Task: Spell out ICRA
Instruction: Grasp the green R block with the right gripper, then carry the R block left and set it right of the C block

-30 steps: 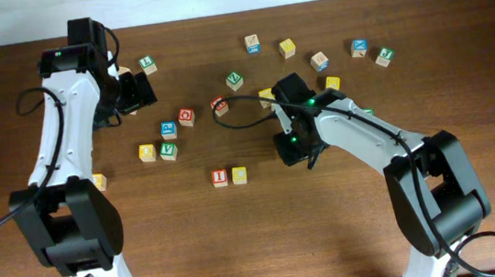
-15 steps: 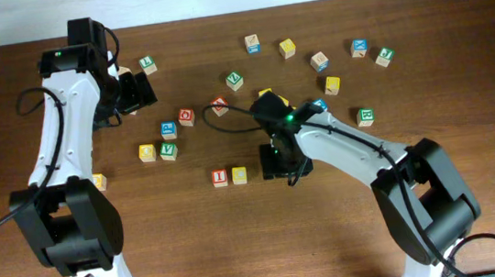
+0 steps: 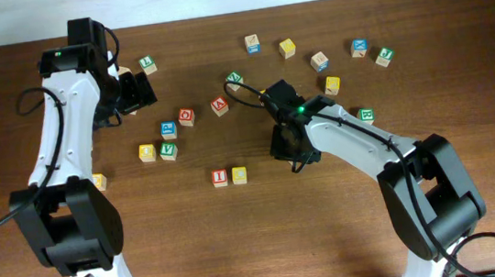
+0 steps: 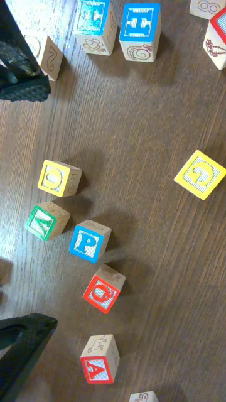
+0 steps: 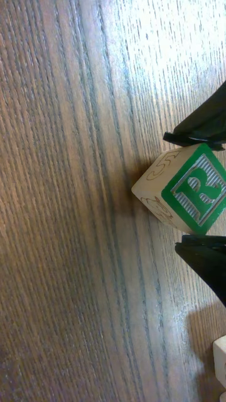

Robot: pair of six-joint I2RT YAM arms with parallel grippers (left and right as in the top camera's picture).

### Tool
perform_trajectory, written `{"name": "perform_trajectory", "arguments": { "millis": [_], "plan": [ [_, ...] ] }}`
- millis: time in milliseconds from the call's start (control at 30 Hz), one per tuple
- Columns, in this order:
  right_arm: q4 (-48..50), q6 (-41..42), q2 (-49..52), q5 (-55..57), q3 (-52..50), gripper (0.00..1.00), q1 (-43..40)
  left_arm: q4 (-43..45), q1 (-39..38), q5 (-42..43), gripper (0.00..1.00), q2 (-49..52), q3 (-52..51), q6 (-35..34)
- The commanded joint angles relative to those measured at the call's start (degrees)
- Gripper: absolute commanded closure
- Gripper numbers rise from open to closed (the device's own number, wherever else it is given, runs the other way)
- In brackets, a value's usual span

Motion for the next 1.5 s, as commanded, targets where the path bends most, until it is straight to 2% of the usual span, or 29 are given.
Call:
{"name": "perform_trajectory", "arguments": {
  "millis": [0,200,267,333,433,633,1033,1067,1100,1233,1467],
  "plan": [
    [0.3,-0.3,-0.4,1.1,-0.2,0.64,0.0,-0.1,0.2,0.2,0.01,-1.2,0.5,-0.7],
    [2.8,-26.3,-0.4,0.4,-0.2,0.65,-0.2,-0.1,0.2,0.2,0.01,-1.2,0.5,-0.7],
    [1.7,-38.2,-0.4,-7.6,-0.2,0.64,-0.2,-0.1,0.2,0.2,0.01,-1.2,0.5,-0.7],
    [1.3,-42.8,-0.4,-15.4,-0.2,0.65,-0.1,-0.1,0.2,0.2,0.01,-1.2,0.5,-0.7],
    [0.0,-43.8,-0.4,-18.9,-0.2,0.66,1.1,-0.1,0.2,0.2,0.01,-1.2,0.5,-0.7],
    [-0.4,-46.7,-0.4,-12.9,-0.2,0.66,7.3,-0.1,0.2,0.2,0.01,-1.2,0.5,-0.8],
    [2.9,-47.8,-0.4,-8.1,-0.2,0.65,7.4,-0.1,0.2,0.2,0.01,-1.2,0.5,-0.7],
    [2.9,-47.8,-0.4,-8.2,-0.2,0.59,7.4,-0.1,0.2,0.2,0.01,-1.2,0.5,-0.7],
    [2.8,-47.8,-0.4,-8.2,-0.2,0.48,7.4,-0.1,0.2,0.2,0.01,-1.2,0.5,-0.7],
    [2.8,-46.6,-0.5,-8.1,0.2,0.34,7.4,-0.1,0.2,0.2,0.01,-1.2,0.5,-0.7],
    [-5.1,-44.4,-0.5,-8.0,14.9,0.29,2.3,-0.1,0.2,0.2,0.01,-1.2,0.5,-0.7]
  ]
}}
